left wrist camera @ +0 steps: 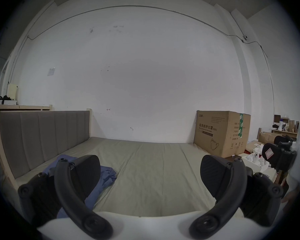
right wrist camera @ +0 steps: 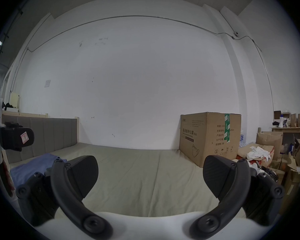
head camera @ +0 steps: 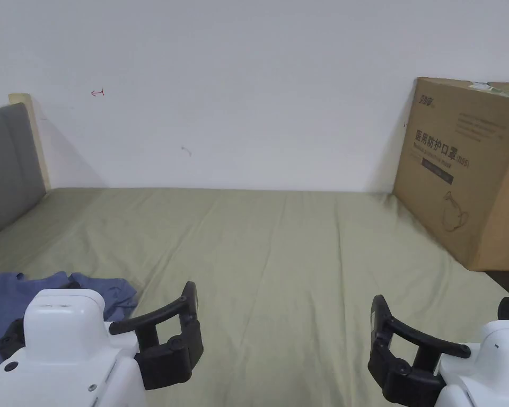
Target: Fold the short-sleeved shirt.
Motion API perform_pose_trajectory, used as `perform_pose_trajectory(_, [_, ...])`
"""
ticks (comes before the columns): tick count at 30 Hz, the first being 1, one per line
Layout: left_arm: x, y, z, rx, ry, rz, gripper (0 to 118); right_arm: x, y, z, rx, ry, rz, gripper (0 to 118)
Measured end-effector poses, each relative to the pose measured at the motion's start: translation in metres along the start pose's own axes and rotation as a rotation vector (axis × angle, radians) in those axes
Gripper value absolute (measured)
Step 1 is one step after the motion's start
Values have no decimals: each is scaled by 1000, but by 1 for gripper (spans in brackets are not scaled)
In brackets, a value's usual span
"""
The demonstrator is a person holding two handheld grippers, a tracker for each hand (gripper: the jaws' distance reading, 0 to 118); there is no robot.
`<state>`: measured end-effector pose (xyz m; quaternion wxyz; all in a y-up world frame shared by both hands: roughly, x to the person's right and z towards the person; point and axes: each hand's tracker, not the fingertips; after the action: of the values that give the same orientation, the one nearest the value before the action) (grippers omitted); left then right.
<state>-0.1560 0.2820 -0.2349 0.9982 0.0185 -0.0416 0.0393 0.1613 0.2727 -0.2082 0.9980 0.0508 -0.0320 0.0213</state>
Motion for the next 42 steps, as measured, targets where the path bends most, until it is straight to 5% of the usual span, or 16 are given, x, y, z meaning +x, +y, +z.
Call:
perform_pose_trajectory(8, [5, 2, 2, 8, 46, -14, 115, 2, 3, -4, -56, -43, 20, 118])
perform_pose_trajectory(10, [4, 3, 1, -3, 40, -21, 102, 3, 6, -4, -85, -25, 2, 116])
perform_pose_trajectory(11, [7, 6, 2, -10, 38, -27, 83, 5, 6, -4, -90, -9, -19, 106])
perform_pose_trajectory(13, [13, 7, 6, 1, 50, -47, 72, 8, 8, -2, -83, 21, -60, 99])
perform_pose_trajectory(14, [14, 8, 7, 7, 67, -58, 48, 8, 8, -1, -72, 9, -58, 75])
perform_pose_trajectory(15, [14, 8, 5, -3, 82, -81, 5, 6, 8, -4, -86, -41, -44, 0])
perform_pose_trajectory(16, [15, 6, 3, -2, 82, -74, 2, 6, 9, -7, -60, -86, 2, 0])
perform_pose_trajectory(18, [16, 2, 2, -28, -8, -32, 0, 12, 5, -11, -139, 42, -98, 0])
perform_pose_trajectory(21, [11, -4, 0, -47, 4, -67, 0, 11, 3, -7, -142, -18, -54, 0])
perform_pose_trajectory(29, [-16, -1, -4, -95, 1, -39, 0, 0, 4, -13, -155, 8, -47, 0])
perform_pose_trajectory(37, [-146, 37, 68, -48, 420, -19, 0, -104, 5, -51, -220, 351, -94, 0])
perform_pose_trajectory(42, [-184, 40, 98, -50, 522, 64, 0, -157, 10, -58, -217, 491, -137, 0])
